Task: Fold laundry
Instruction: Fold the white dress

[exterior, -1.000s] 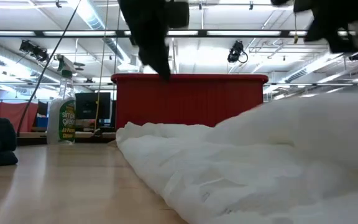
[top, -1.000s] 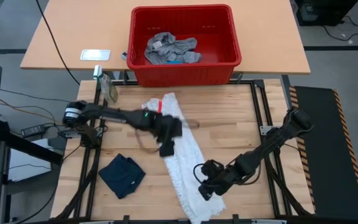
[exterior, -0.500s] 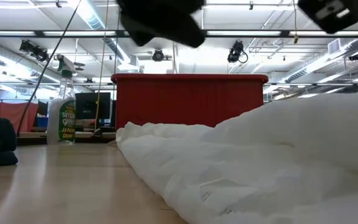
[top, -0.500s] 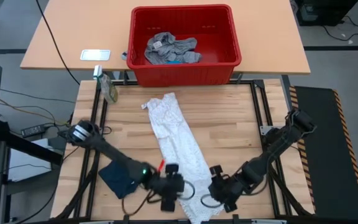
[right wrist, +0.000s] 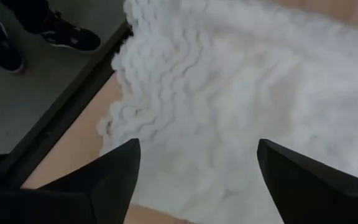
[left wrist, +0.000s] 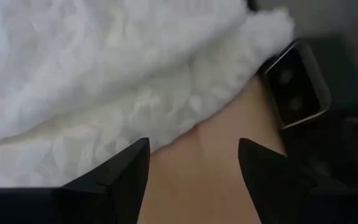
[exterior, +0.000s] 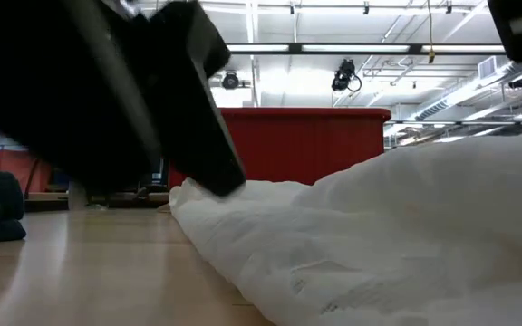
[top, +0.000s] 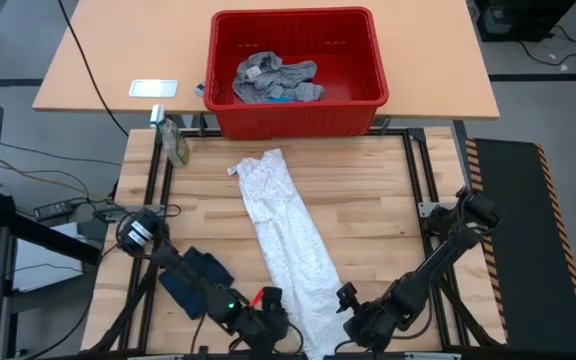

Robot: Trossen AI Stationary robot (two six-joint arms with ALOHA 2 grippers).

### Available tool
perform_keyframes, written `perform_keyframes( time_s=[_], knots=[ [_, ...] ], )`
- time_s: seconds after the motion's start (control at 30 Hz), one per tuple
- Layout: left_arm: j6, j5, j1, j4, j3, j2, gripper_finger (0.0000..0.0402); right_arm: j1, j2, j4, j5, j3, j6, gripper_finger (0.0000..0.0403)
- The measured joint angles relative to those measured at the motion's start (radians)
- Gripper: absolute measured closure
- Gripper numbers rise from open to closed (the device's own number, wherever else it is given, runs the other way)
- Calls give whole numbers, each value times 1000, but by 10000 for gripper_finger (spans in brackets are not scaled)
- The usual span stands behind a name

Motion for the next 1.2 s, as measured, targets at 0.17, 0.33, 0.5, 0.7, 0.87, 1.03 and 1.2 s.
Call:
perform_keyframes(
  time_s=[0.17, 0.33, 0.5, 0.7, 0.87, 1.03, 1.2],
  knots=[
    [102, 1, 39, -1, 0, 11, 153, 11, 63, 13, -3, 0, 104, 85],
    [176, -5, 86, 17, 0, 11, 156, 13, 116, 21, -7, 1, 231, 103],
    [214, 108, 120, 33, 0, 51, 207, 13, 145, 34, 3, 5, 326, 143],
    [205, 193, 120, 72, 5, 84, 288, -3, 146, 41, 5, 3, 383, 222],
    [117, 208, 132, 115, 2, 86, 365, -33, 142, 74, -93, 1, 494, 333],
    [18, 213, 135, 152, -3, 33, 391, -49, 67, 80, -192, -6, 454, 378],
    [-119, 196, 132, 184, 0, -31, 392, -93, -86, 69, -149, -3, 427, 370]
  ],
)
